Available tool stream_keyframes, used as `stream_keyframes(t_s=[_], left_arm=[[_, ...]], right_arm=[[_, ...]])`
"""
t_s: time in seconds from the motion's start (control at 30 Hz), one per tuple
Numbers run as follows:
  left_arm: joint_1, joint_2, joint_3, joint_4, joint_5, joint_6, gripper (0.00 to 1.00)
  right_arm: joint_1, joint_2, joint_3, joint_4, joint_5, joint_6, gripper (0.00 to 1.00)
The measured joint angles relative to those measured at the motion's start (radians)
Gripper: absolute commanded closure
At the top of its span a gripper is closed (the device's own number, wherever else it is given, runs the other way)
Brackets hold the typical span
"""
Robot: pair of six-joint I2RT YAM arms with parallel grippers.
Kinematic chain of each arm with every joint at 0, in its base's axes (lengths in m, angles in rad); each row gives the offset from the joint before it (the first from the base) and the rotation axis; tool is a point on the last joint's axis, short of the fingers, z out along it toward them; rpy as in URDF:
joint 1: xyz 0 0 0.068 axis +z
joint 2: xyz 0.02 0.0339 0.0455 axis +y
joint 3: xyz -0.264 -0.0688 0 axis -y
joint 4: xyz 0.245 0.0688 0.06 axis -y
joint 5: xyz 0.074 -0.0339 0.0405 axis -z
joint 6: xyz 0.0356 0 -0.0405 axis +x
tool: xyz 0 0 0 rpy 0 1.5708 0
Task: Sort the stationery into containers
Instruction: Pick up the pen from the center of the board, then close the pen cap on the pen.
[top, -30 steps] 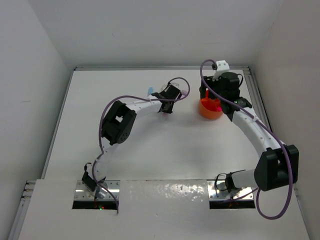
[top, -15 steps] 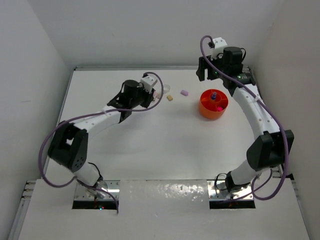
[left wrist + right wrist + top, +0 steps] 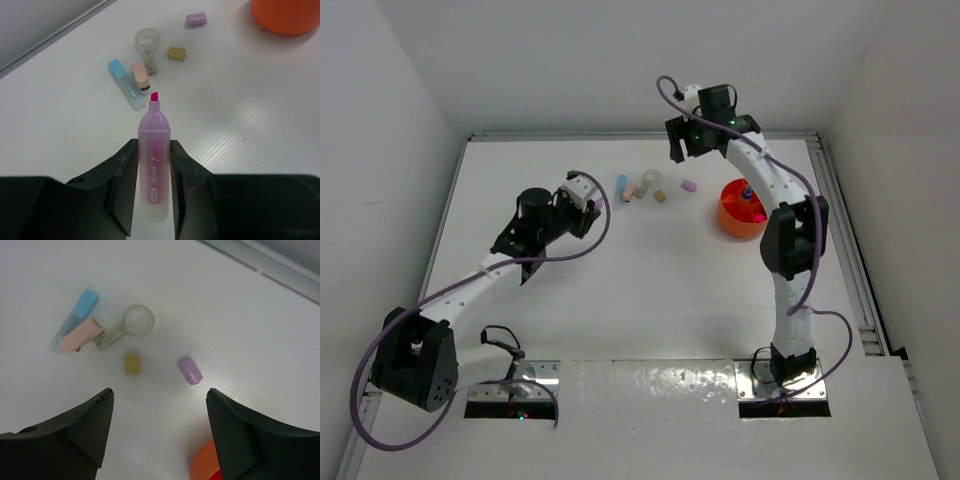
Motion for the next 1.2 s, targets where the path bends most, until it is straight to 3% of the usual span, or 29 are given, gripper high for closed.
stream_keyframes(t_s=[0.37,0.73,0.87,1.07,1.17,1.2], left_arm=[[0.08,-0.002,-0.04,0.054,-0.063,-0.098,1.0],[0.114,0.045,-0.036,0.061,-0.078,-0.154,1.0],[0.129,0.072,-0.022,0.06,-0.081,-0.161,1.0],[0.142,0.097,0.006,0.062,-0.085,-0.171,1.0],[0.145,0.105,0.011,0.062,-0.085,-0.175,1.0],[0.145,0.107,0.012,0.063,-0.085,-0.175,1.0]], right_arm=[[-0.002,0.298,0.039,0.008,0.066,0.0,0.31],[-0.006,0.403,0.073,0.08,0.07,0.029,0.37],[-0.006,0.406,0.071,0.094,0.085,0.033,0.49],[-0.006,0.385,0.027,0.112,0.088,0.033,0.56],[-0.005,0.361,-0.009,0.107,0.089,0.032,0.65],[-0.005,0.359,-0.013,0.105,0.089,0.032,0.74]])
